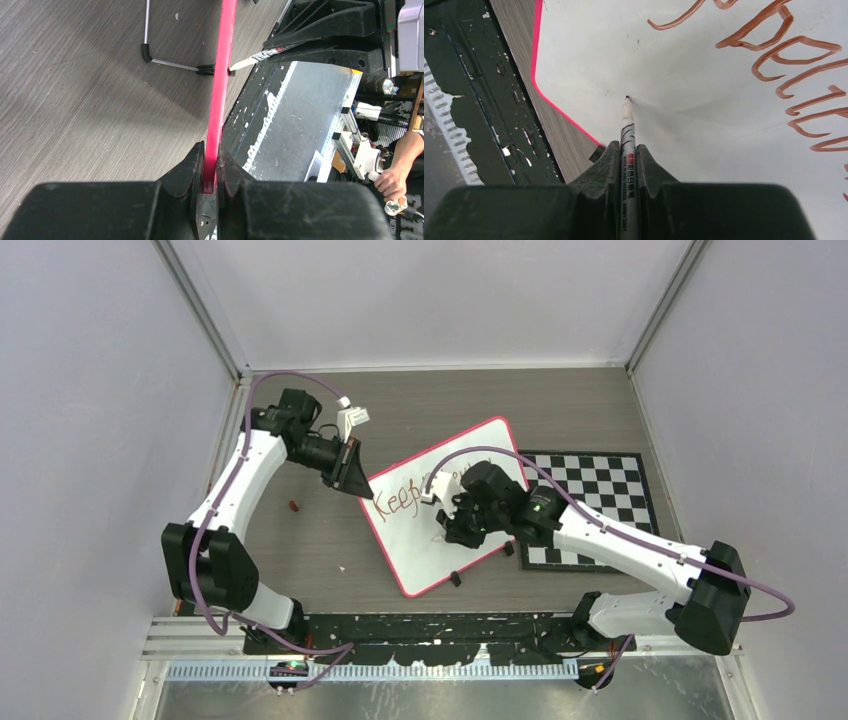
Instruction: Write a sentence on the whiteboard
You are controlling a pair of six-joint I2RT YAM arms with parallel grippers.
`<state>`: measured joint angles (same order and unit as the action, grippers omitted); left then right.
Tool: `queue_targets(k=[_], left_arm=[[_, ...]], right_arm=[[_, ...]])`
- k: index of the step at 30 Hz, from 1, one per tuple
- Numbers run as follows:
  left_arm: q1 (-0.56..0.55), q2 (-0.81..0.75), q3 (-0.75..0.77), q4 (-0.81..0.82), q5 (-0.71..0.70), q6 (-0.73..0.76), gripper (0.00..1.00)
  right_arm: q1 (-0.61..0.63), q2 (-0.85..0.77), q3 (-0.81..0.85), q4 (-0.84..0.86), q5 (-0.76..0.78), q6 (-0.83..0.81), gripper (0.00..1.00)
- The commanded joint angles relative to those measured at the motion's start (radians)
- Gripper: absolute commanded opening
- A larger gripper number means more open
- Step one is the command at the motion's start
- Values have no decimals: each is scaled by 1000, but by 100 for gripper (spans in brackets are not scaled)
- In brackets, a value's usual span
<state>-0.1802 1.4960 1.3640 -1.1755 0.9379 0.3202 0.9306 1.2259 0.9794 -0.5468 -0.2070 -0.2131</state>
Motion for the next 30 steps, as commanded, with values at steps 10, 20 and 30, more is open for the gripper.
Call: queue_targets(k=[10,20,30], left_arm=[[-8,-5,-25,22,-75,-1,0],[-8,-8,-26,18,-76,-1,0],[-8,-10,-26,19,-76,-1,0]], right_arm=[[37,34,56,59,29,-18,0],[53,25,15,18,70,-56,0],[53,-20,-40,-16,126,-65,0]])
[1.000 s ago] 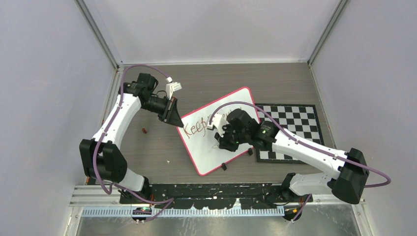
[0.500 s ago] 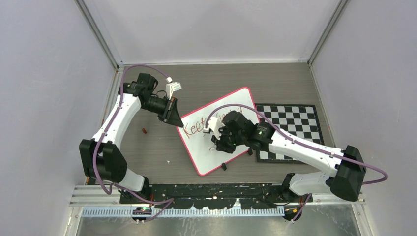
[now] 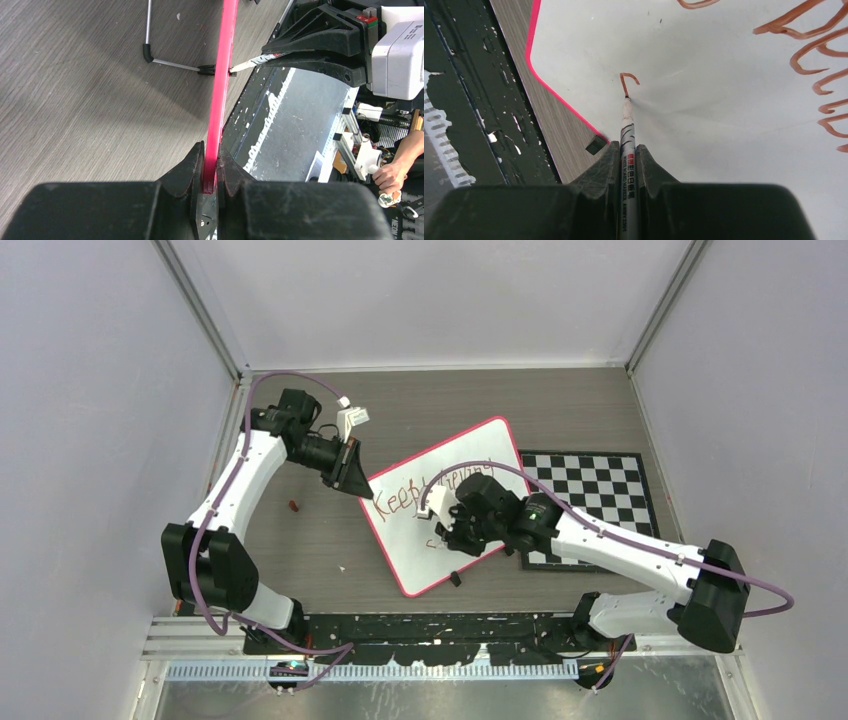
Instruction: Write a sentence on the whiteboard
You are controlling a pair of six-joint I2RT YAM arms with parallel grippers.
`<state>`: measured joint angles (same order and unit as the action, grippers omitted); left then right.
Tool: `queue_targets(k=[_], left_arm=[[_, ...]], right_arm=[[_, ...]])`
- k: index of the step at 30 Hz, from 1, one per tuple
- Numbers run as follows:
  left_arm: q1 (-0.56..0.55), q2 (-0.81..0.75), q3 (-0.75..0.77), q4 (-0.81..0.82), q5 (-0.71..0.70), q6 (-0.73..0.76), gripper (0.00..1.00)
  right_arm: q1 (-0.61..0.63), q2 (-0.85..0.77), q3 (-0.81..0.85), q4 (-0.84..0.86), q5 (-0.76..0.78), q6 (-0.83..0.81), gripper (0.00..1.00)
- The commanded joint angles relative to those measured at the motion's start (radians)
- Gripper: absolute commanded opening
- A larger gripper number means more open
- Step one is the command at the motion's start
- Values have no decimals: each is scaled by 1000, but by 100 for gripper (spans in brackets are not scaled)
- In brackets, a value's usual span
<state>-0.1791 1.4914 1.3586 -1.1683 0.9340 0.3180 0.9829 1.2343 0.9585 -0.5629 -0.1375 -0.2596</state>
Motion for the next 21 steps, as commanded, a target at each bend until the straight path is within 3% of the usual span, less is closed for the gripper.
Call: queue_targets(k=[1,14,21], left_arm=[[-10,-7,-20,12,-72,1,0],[-10,-6,-21,10,-78,-2,0],[-10,0,-21,9,-76,0,0]], right_arm=[[1,-30,-21,-2,53,-17,0],[31,59,69,17,-4,-8,0],[33,19,88,-10,-32,-4,0]])
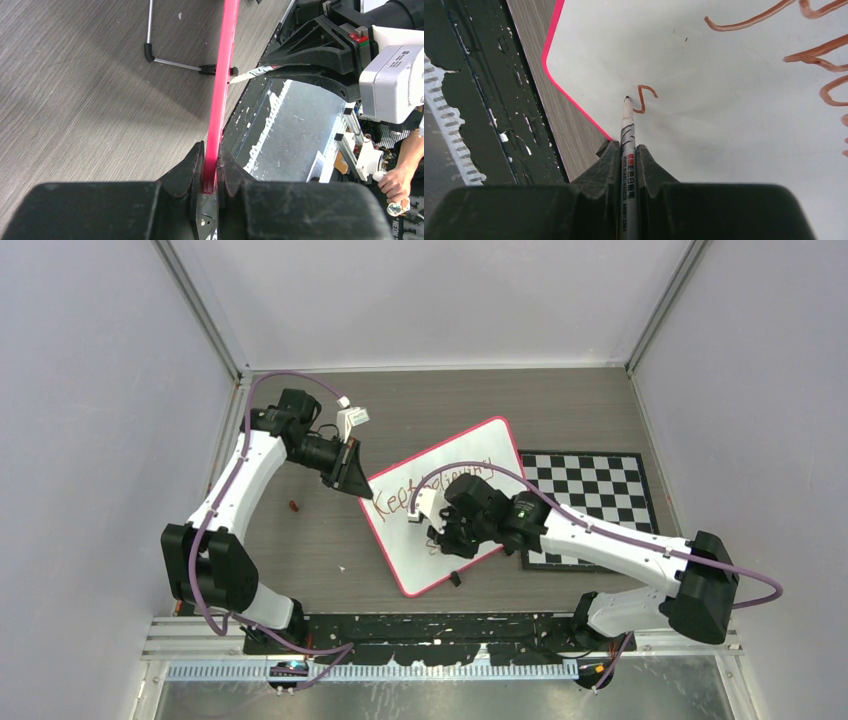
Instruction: Write a sentence on the whiteboard
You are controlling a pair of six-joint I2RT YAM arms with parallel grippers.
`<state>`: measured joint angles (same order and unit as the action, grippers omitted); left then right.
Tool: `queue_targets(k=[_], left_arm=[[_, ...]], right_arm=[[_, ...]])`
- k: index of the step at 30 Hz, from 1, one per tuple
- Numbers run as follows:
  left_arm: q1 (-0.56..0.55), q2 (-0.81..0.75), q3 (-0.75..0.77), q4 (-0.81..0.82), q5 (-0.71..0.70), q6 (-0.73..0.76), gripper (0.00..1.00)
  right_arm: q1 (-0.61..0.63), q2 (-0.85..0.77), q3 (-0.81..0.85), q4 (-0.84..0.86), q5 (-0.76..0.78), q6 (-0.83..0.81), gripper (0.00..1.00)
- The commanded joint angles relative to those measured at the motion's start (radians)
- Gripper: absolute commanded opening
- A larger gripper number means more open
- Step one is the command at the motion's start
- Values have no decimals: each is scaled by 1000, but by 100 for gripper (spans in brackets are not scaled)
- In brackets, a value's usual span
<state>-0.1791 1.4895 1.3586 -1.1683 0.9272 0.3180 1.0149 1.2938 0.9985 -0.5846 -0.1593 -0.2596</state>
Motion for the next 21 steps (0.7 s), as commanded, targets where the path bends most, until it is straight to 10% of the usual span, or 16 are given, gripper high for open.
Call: queue_targets(k=[1,21], left_arm=[[-10,3,-19,9,-68,1,0],[-10,-2,-17,8,-65,-6,0]], right_arm=[[1,-62,45,5,-13,-5,0],[-19,-44,32,29,85,5,0]])
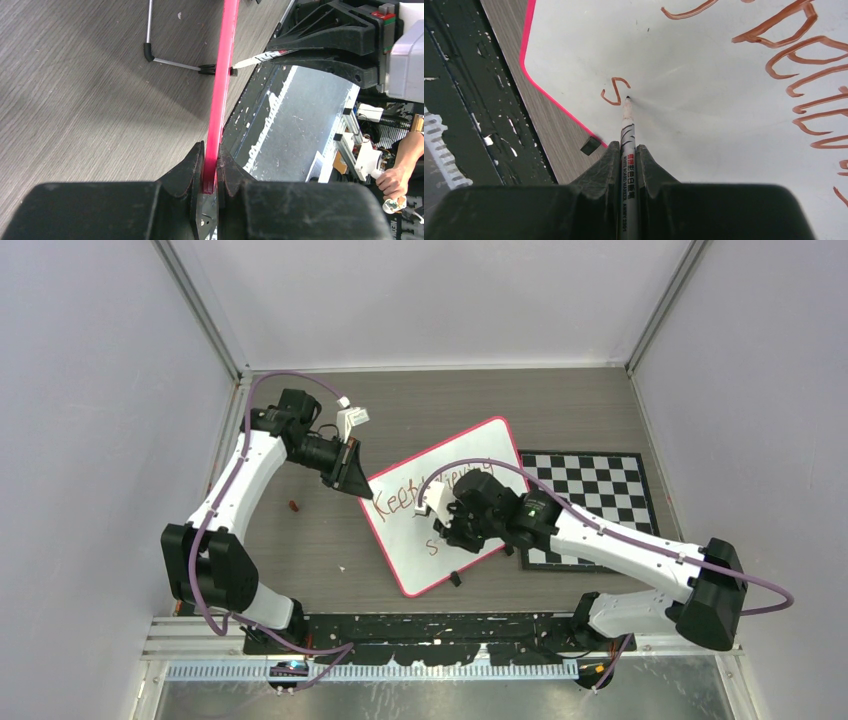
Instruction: Write a sentence on the whiteboard
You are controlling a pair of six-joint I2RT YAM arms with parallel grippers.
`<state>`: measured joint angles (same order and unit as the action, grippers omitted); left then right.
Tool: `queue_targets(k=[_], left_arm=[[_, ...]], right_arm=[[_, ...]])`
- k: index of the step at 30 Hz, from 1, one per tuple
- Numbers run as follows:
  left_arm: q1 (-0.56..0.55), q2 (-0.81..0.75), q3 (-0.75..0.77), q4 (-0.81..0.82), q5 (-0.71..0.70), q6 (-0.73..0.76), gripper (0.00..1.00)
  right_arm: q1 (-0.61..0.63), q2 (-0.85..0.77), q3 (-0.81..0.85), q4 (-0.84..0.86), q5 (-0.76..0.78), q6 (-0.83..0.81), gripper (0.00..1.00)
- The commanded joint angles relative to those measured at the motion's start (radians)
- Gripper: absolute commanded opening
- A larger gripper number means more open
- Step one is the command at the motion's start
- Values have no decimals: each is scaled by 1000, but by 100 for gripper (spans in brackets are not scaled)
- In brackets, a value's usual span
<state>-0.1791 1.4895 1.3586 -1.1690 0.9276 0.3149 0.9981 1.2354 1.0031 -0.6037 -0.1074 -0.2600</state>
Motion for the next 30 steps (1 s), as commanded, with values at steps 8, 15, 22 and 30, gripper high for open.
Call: queue_targets(k=[8,15,22,30], left_arm=[[-10,-1,-19,10,-64,-1,0],[-10,5,-16,11,-62,-1,0],[-10,11,-7,7,-65,-4,0],[-10,9,-10,7,-64,-4,0]], right_arm=[[-14,3,11,33,101,-3,0],[-67,-48,-8,8,86,-3,0],[-67,-48,35,-26,29,-12,0],[-62,-39,95,-57,-59,-8,0]])
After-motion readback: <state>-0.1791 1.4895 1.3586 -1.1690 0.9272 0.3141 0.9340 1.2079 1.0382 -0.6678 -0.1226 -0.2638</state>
